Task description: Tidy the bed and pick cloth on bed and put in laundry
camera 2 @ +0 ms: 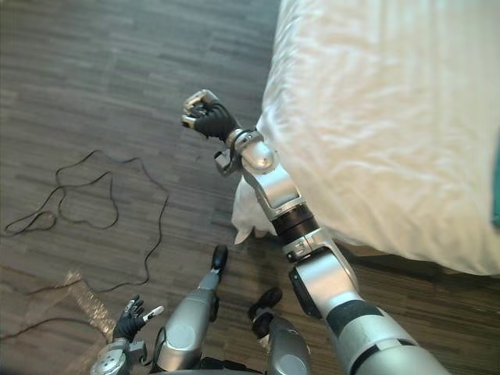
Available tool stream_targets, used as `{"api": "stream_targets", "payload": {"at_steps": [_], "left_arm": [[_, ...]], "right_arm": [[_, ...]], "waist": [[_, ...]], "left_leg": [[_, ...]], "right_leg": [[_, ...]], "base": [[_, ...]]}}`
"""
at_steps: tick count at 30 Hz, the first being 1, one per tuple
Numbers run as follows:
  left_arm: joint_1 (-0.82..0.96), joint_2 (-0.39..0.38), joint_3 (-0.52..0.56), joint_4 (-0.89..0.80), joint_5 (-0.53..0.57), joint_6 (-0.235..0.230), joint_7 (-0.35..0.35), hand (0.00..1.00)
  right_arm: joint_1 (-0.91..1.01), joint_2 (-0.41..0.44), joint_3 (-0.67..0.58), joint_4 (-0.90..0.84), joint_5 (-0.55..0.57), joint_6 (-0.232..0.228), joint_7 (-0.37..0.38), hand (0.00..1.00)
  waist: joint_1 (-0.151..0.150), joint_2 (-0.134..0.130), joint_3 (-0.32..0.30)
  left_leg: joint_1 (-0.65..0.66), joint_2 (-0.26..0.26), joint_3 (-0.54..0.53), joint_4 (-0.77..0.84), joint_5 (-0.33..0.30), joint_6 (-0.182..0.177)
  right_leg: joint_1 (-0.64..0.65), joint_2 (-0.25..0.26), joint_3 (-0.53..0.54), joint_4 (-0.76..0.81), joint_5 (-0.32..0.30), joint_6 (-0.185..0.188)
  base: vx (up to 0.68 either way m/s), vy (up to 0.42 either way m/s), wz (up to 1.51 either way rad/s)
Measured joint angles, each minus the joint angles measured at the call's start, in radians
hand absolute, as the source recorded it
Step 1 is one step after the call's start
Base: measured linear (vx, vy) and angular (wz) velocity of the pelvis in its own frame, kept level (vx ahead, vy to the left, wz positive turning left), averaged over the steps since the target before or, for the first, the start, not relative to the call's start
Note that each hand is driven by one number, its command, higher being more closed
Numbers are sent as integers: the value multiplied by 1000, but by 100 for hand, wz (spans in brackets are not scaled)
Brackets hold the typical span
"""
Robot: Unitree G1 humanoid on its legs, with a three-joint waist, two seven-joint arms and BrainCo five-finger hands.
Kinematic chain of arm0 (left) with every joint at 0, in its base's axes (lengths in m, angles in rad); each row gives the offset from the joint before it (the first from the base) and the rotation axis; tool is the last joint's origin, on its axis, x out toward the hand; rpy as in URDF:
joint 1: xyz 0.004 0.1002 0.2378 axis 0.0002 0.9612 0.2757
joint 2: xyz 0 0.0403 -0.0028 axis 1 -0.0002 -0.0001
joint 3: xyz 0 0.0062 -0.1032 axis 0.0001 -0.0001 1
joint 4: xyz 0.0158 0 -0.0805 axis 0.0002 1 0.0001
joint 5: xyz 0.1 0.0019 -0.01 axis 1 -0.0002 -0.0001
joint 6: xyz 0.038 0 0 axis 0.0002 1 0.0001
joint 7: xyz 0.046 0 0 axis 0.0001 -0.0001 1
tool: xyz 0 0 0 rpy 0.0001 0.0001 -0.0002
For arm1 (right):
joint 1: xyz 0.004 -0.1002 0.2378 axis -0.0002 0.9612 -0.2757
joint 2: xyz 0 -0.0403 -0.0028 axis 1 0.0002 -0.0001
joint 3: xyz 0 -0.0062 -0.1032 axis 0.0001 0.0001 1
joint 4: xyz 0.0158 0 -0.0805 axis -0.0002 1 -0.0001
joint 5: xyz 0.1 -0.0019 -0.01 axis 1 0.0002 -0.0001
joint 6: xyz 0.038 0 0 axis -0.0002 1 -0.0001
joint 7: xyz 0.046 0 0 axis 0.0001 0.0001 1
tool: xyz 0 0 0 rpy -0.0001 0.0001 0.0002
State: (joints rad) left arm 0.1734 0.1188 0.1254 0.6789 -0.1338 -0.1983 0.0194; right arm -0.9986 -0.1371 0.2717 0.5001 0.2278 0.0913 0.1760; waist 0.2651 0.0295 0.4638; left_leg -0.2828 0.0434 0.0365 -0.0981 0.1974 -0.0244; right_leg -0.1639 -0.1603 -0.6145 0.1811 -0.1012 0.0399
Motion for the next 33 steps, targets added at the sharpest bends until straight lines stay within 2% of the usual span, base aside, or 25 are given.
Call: {"api": "stream_targets", "payload": {"at_steps": [2,4,7,9,11,13,16,18,20,21,23,25,27,29,33], "left_arm": [[-28,3,-36,-40,-4,-26,-19,0],[-75,7,-70,-49,-30,-31,-41,0],[-145,7,-96,-45,-74,-31,-59,0],[-182,4,-110,-27,-96,-36,-63,0],[-213,-6,-126,-4,-114,-48,-62,0],[-232,-24,-125,19,-116,-55,-55,0],[-255,-55,-127,38,-110,-69,-33,0],[-284,-66,-126,53,-111,-68,-4,0],[-312,-70,-123,50,-112,-58,32,0],[-317,-69,-122,47,-113,-51,37,0],[-318,-71,-123,10,-115,-20,66,0],[-318,-71,-120,-6,-122,3,75,0],[-313,-71,-119,-18,-130,27,77,0],[-295,-69,-114,-42,-130,43,84,0],[-228,-68,-114,-117,-129,80,108,0]], "right_arm": [[-13,-44,-20,0,-16,0,-12,100],[-30,-80,-49,0,-19,1,-31,100],[-33,-124,-111,62,-42,18,-73,100],[-32,-156,-155,156,-55,38,-126,100],[-23,-178,-179,214,-46,34,-166,100],[-9,-165,-184,243,-11,21,-176,100],[61,-143,-189,263,37,-7,-182,100],[100,-116,-189,274,44,-33,-182,100],[157,-70,-185,282,78,-111,-178,100],[167,-58,-185,282,87,-126,-178,100],[214,-27,-185,281,134,-209,-161,100],[263,-22,-185,276,169,-250,-138,100],[337,-11,-186,271,217,-272,-125,100],[439,13,-211,263,281,-289,-114,100],[665,21,-412,261,446,-342,-110,100]], "waist": [[4,34,18],[10,68,34],[30,101,48],[41,124,53],[55,144,52],[64,148,49],[60,150,48],[48,150,48],[14,150,48],[3,150,48],[-31,149,49],[-54,147,50],[-69,141,53],[-98,128,55],[-168,85,65]], "left_leg": [[-43,-11,-3,0,12,8],[-89,-19,-4,1,23,12],[-162,-30,-10,37,30,19],[-198,-32,-16,49,31,18],[-225,-27,-15,49,36,12],[-240,-22,-12,48,40,8],[-247,-17,5,47,40,6],[-249,-18,12,45,39,5],[-249,-24,21,44,38,5],[-249,-26,25,45,36,7],[-241,-34,38,47,31,14],[-221,-41,54,47,27,16],[-188,-47,69,47,15,26],[-155,-53,84,47,3,30],[-84,-66,119,21,-17,30]], "right_leg": [[-60,-25,0,51,-14,2],[-124,-49,0,103,-30,0],[-207,-83,2,176,-59,-6],[-250,-92,4,210,-78,-12],[-290,-92,11,227,-88,-22],[-317,-92,22,242,-96,-30],[-333,-89,34,244,-97,-32],[-341,-89,48,244,-96,-31],[-346,-96,57,249,-95,-28],[-347,-99,58,250,-94,-26],[-348,-108,73,256,-91,-21],[-336,-116,84,258,-89,-18],[-312,-121,102,256,-88,-13],[-286,-125,116,254,-89,-7],[-245,-136,149,248,-93,12]], "base": [[49,4,8],[33,-7,6],[30,-35,9],[13,-74,7],[-9,-90,-5],[-16,-74,-8],[-15,-46,-11],[-10,-9,-11],[-1,7,-5],[2,16,-4],[5,20,-10],[18,18,-13],[30,22,-20],[40,21,-18],[45,13,-22]]}}
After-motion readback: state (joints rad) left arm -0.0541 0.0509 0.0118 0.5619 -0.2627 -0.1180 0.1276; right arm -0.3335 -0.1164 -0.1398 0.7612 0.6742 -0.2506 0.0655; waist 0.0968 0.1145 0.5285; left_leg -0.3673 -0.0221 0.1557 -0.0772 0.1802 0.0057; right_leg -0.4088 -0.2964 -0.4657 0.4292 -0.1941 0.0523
